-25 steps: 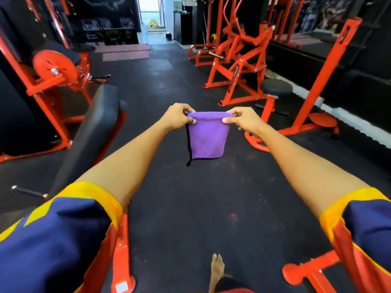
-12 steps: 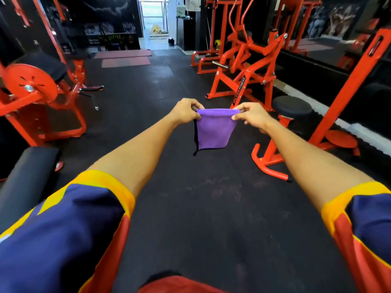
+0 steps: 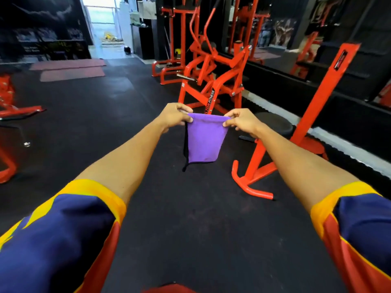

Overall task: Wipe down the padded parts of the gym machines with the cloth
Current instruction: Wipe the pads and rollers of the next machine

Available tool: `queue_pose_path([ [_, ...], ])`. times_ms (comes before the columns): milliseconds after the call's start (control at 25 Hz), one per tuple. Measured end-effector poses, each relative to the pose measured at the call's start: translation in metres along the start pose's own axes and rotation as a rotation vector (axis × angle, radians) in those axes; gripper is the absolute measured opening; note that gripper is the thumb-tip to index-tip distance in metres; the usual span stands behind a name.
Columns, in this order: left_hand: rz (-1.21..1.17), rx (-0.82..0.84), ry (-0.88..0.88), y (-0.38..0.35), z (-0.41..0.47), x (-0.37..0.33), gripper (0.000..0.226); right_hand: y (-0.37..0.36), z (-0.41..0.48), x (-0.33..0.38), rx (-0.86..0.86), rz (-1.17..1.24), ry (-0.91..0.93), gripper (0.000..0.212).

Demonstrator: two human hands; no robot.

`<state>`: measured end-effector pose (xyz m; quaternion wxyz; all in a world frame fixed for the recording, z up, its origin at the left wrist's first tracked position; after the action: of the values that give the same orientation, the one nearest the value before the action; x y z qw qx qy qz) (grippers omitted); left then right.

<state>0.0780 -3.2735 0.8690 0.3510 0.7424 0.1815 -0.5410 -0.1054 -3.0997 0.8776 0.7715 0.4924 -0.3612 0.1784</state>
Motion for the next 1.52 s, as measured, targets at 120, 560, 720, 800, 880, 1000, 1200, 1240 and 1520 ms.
queue_pose_path([
  [120, 0.010, 0.043, -0.001, 0.016, 0.079, -0.025, 0.033, 0.013, 0.070, -0.010, -0.013, -0.089, -0.026, 0.021],
  [560, 0.194, 0.130, -0.130, -0.022, 0.367, -0.088, 0.027, 0.072, 0.294, -0.155, -0.089, -0.071, -0.129, 0.019],
  [720, 0.295, 0.161, -0.118, -0.042, 0.478, -0.116, 0.027, 0.098, 0.384, -0.224, -0.073, 0.049, -0.189, 0.019],
  [800, 0.325, 0.156, -0.145, -0.047, 0.525, -0.135, 0.026, 0.109, 0.426, -0.247, -0.085, 0.085, -0.200, 0.015],
  [880, 0.345, 0.133, -0.177, -0.051, 0.579, -0.151, 0.025, 0.118, 0.471, -0.271, -0.118, 0.130, -0.207, 0.014],
  [1000, 0.403, 0.151, -0.180, -0.066, 0.658, -0.160, 0.027, 0.126, 0.522, -0.313, -0.125, 0.176, -0.265, 0.014],
  [1200, 0.411, 0.243, -0.224, -0.106, 0.785, -0.178, 0.026, 0.155, 0.600, -0.391, -0.171, 0.125, -0.322, 0.013],
  [1240, 0.414, 0.263, -0.237, -0.115, 0.810, -0.184, 0.026, 0.164, 0.617, -0.406, -0.195, 0.115, -0.337, 0.011],
  [1520, 0.402, 0.390, -0.332, -0.195, 0.969, -0.270, 0.028, 0.254, 0.698, -0.471, -0.442, 0.007, -0.430, 0.018],
])
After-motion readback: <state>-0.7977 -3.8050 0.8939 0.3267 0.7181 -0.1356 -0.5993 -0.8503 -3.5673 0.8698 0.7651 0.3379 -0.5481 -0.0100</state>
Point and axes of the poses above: each hand's wrist, its own z-axis towards the middle knuckle, its own y-axis out of the back of the hand, x = y × z, the point moved 9 cm from there along z, towards the middle knuckle, and after that the axes turned 14 degrees about y, right-handed, at the moved point
